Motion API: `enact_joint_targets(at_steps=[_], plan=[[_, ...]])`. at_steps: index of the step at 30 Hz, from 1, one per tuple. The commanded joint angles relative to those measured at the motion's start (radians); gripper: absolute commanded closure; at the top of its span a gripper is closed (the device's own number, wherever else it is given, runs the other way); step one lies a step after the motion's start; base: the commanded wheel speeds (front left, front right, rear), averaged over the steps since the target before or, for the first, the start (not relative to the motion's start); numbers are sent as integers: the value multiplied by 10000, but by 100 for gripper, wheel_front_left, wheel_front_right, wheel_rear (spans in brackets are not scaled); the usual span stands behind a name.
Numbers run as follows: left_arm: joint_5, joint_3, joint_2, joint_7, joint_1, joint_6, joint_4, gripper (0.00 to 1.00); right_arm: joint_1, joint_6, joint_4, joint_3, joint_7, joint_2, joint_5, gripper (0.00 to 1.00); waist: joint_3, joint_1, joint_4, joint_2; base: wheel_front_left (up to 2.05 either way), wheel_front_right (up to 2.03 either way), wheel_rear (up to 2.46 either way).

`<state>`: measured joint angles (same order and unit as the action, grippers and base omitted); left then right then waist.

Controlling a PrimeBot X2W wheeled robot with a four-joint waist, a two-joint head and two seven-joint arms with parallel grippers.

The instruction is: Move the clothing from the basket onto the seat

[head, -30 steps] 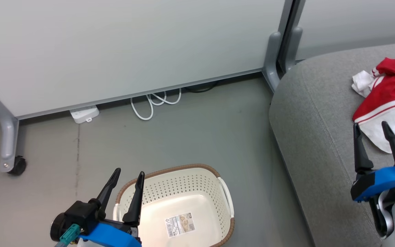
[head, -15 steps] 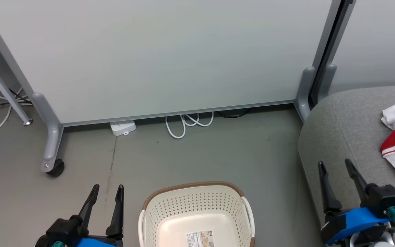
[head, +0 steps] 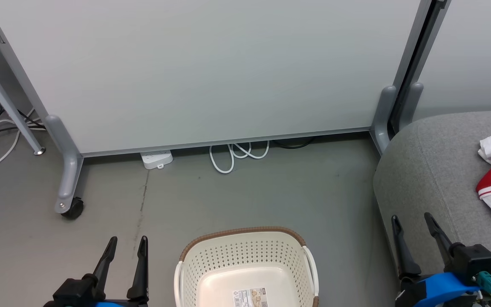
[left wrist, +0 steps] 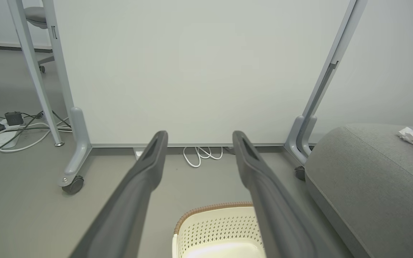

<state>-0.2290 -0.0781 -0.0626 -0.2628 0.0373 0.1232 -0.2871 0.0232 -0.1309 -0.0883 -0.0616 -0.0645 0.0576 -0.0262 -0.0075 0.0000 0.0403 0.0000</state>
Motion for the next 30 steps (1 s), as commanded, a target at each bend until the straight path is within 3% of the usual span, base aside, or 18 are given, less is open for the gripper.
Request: enact_joint_targets(at_steps=[1,14,15,26,30], plan=[[67,45,-7,-29,-179,22,-20,0,143,3,12,-56,24,-51,21,0,-9,0,-30,0,0,0,0],[40,53,66,-30,-200,57,-118,0,155,3,-152,17,-38,-85,-135,0,-16,0,-79,0,0,0,0],[75,48,102,4,-94,27,-128,100,36,0,-161,-2,3,-52,-69,100,-15,0,-82,0,0,0,0],[-33,43,230,89,-643,27,-1078,100,229,0,-1213,-14,34,-98,-102,100,-15,0,-88,0,0,0,0],[-747,144,229,281,-583,29,-1029,100,141,0,-1280,-54,141,-96,-915,100,-12,0,-98,0,0,0,0]])
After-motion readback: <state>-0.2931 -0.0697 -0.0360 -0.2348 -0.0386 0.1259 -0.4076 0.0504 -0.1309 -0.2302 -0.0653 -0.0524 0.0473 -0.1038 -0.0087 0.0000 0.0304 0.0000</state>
